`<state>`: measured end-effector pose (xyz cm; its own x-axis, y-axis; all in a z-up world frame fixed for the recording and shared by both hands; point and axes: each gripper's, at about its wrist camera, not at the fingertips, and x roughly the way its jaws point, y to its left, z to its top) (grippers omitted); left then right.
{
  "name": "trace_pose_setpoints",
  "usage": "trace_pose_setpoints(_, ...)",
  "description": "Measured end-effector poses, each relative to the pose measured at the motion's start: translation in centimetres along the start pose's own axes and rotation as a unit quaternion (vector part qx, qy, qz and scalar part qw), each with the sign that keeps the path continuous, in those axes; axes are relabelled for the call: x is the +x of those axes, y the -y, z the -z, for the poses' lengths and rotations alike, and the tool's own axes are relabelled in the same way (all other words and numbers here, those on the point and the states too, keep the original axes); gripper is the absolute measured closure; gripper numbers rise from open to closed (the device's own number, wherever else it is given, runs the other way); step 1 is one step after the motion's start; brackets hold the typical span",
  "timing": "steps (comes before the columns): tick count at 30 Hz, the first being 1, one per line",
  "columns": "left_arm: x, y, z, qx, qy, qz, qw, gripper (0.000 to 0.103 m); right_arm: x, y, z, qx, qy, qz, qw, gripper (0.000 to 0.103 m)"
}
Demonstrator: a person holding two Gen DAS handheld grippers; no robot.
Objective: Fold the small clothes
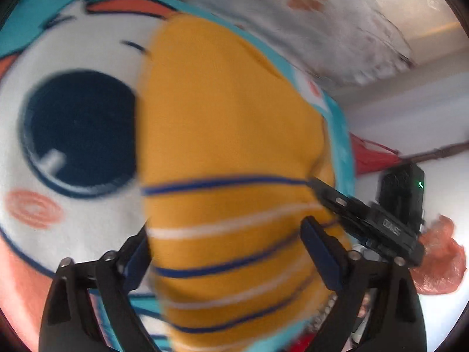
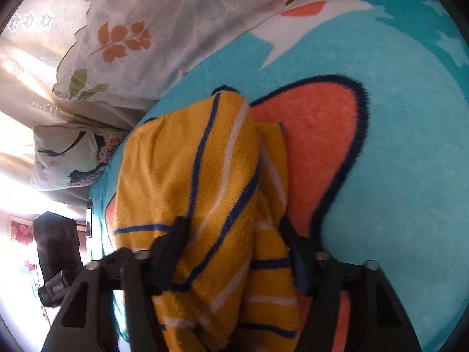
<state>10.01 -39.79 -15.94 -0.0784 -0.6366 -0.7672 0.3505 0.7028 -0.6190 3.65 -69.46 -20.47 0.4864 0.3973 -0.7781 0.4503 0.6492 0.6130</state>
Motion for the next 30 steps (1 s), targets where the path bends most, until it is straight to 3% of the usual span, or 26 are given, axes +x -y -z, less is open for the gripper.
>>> trace_pose_setpoints(3, -0.9, 1.4, 0.4, 0.022, 0.014, -0.015, 0.9995, 0.031, -1.0, -2.1, 0.1, -0.027, 0.004, 0.002, 1.0, 0.063)
trace_pose_setpoints(5, -2.4, 1.4, 0.3, 0.014, 0.024, 0.005, 0.9996, 0.04, -2.0, -3.7, 0.1, -0.042, 0.01, -0.011, 0.999, 0.067)
trace_pose_setpoints(9, -5.5, 1.3, -0.2, 0.012, 0.056, 0.014, 0.9983, 0.04, -2.3, -7.4, 0.1, -0.08, 0.02, -0.019, 0.996, 0.068)
trace_pose_setpoints(13, -7.1, 0.6, -0.9, 0.027, 0.074, -0.051, 0.9956, 0.04, -0.2, -9.1, -0.4, -0.08, 0.021, -0.024, 0.996, 0.068)
trace_pose_setpoints(15, -7.0, -0.7, -0.9, 0.015, 0.062, -0.087, 0.9942, 0.04, 1.7, -8.8, -0.5, -0.072, 0.015, 0.017, 0.997, 0.067)
trace_pose_setpoints(17, -7.1, -2.3, -0.2, -0.001, 0.051, -0.099, 0.9938, 0.04, 2.6, -8.3, -0.2, -0.063, 0.012, 0.075, 0.995, 0.063)
trace_pose_setpoints(20, -8.3, -3.3, 0.9, -0.012, 0.053, -0.091, 0.9944, 0.04, 0.4, -8.4, 0.7, -0.055, 0.037, 0.078, 0.995, 0.061)
trace_pose_setpoints(23, -9.8, -3.5, 1.6, -0.01, 0.073, -0.1, 0.9923, 0.038, -3.0, -10.8, 2.4, -0.103, 0.07, 0.069, 0.99, 0.061)
trace_pose_setpoints(26, -10.3, -3.1, 1.8, 0.002, 0.085, -0.105, 0.9909, 0.036, -2.8, -12.6, 4.3, -0.148, 0.046, 0.071, 0.985, 0.061)
trace_pose_setpoints(27, -10.1, -2.8, 1.6, 0.007, 0.087, -0.103, 0.9909, 0.036, -1.9, -12.6, 4.8, -0.159, 0.032, 0.089, 0.983, 0.061)
trace_pose_setpoints(29, -9.8, -2.2, 1.2, 0.015, 0.086, -0.096, 0.9915, 0.036, 0.0, -11.4, 5.5, -0.159, -0.007, 0.136, 0.978, 0.082)
trace_pose_setpoints(30, -9.5, -1.8, 0.8, 0.021, 0.084, -0.091, 0.9921, 0.036, 0.5, -10.5, 5.8, -0.152, -0.02, 0.143, 0.978, 0.084)
